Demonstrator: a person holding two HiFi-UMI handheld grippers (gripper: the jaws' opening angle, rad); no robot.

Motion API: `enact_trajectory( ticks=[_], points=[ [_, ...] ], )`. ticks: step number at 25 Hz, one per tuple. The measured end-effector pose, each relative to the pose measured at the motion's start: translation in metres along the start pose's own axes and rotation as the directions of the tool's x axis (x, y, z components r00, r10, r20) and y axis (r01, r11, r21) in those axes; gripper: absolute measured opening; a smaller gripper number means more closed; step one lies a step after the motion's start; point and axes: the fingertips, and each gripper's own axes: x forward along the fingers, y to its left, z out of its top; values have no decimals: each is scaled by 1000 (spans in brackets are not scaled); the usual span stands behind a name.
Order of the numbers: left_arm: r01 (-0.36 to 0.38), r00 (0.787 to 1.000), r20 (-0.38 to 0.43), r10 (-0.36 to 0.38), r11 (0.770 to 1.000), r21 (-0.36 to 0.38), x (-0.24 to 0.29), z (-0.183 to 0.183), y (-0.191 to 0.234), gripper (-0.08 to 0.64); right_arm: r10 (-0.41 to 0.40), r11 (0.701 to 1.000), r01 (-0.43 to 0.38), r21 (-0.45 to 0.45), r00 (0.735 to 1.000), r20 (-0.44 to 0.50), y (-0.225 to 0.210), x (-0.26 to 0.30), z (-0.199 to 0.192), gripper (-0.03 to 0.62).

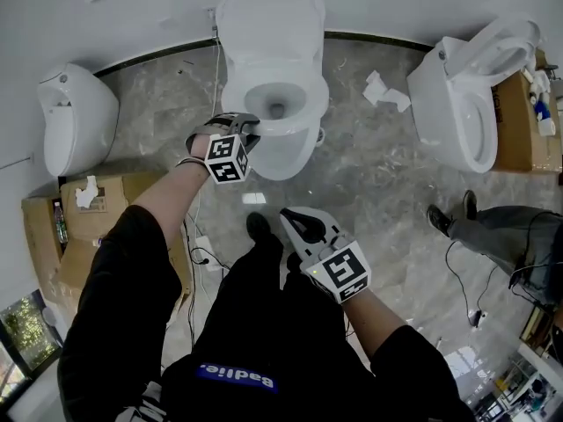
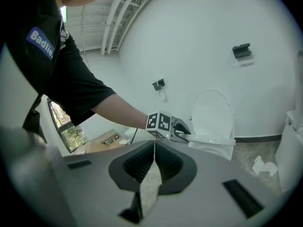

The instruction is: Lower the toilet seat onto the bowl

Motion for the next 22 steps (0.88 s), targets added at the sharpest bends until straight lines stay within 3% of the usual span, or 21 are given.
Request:
enact_trajectory(
  ticks=[12,22],
  points=[
    [-36,983,-181,39,999,17,28,-17,-62,147,164,986,-166,-14,980,-110,13,-29,-65,28],
    [14,989,-151,-5,998,58,63,-29,-117,172,153,988,-148,43,977,-149,19,-14,-109,28]
  ],
)
